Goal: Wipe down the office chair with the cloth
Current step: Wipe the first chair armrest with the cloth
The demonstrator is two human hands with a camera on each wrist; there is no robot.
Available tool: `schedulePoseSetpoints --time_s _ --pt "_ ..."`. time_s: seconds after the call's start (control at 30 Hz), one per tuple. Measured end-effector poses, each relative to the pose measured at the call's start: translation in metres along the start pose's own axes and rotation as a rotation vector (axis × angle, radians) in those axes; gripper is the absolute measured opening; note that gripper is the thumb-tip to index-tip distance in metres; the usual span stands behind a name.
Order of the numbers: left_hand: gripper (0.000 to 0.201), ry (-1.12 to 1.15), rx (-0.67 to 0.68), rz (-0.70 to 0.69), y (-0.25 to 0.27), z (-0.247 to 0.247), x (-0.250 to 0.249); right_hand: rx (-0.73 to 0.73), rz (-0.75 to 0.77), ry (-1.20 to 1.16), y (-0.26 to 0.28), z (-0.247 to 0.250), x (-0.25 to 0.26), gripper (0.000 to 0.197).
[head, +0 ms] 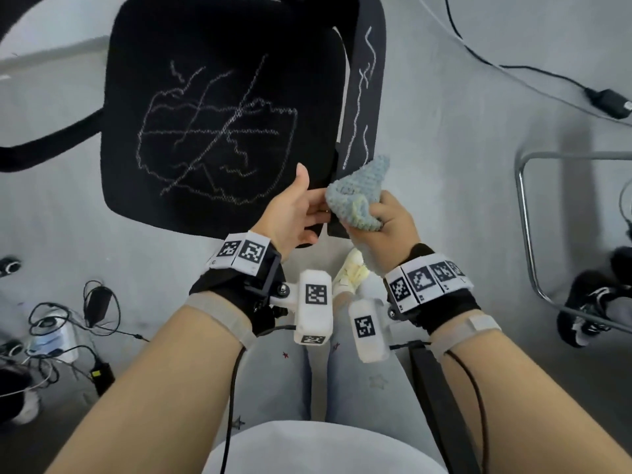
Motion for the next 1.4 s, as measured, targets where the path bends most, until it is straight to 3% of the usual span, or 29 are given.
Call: schedulePoseSetpoints --time_s 0.07,0.17,0.43,0.53,0.63,0.8,0.87,0.93,1.0,1.1,1.23,1.33,1.4 --pt "0.080 -0.008 0.019 0.021 0.004 0.003 0.007 0.033 0.006 0.262 -0.001 0.001 0.002 0.021" --pt "0.084 -0.025 0.037 0.038 0.009 0.005 0.007 0.050 0.009 0.426 -0.003 0.001 0.010 0.023" --pt "0.088 -0.088 0.083 0.026 0.018 0.007 0.005 -0.215 0.027 0.325 -0.014 0.025 0.025 0.018" --pt "0.091 -0.057 0.080 0.022 0.019 0.008 0.012 -0.126 0.016 0.272 -0.001 0.002 0.011 0.020" --pt "0.096 -0.051 0.092 0.023 0.021 0.011 0.018 0.023 0.021 0.377 0.023 -0.027 -0.008 0.027" --pt "0.096 -0.049 0.108 0.033 0.026 0.013 0.025 0.141 -0.001 0.540 0.027 -0.036 -0.009 0.018" --pt "0.097 -0.042 0.119 0.033 0.026 0.013 0.025 0.013 -0.018 0.445 0.016 -0.016 0.007 0.008" --pt "0.098 -0.034 0.130 0.033 0.027 0.014 0.026 -0.168 -0.007 0.331 0.001 0.012 0.022 0.012" --pt "0.099 0.002 0.154 0.020 0.028 0.012 0.029 -0.211 0.031 0.301 -0.008 0.019 0.030 0.004" --pt "0.098 0.079 0.156 -0.006 0.029 0.009 0.034 -0.055 0.062 0.241 0.001 -0.006 0.012 0.021" --pt "0.096 0.064 0.183 -0.038 0.029 0.010 0.040 0.196 0.027 0.504 0.042 -0.050 -0.028 0.008" --pt "0.094 0.036 0.181 -0.036 0.031 0.013 0.041 0.235 0.037 0.570 0.048 -0.055 -0.039 0.011" --pt "0.092 0.017 0.176 -0.041 0.029 0.012 0.040 0.167 0.045 0.477 0.038 -0.043 -0.028 0.018"
Point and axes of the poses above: each hand's wrist, its own y-axis away from the middle knuckle, its own z-axis out of the back of the hand, x = y × z, the point moved 9 cm from there along -y, towards the middle knuckle, and after that the axes turned 12 degrees about x, right-handed, at the moved point
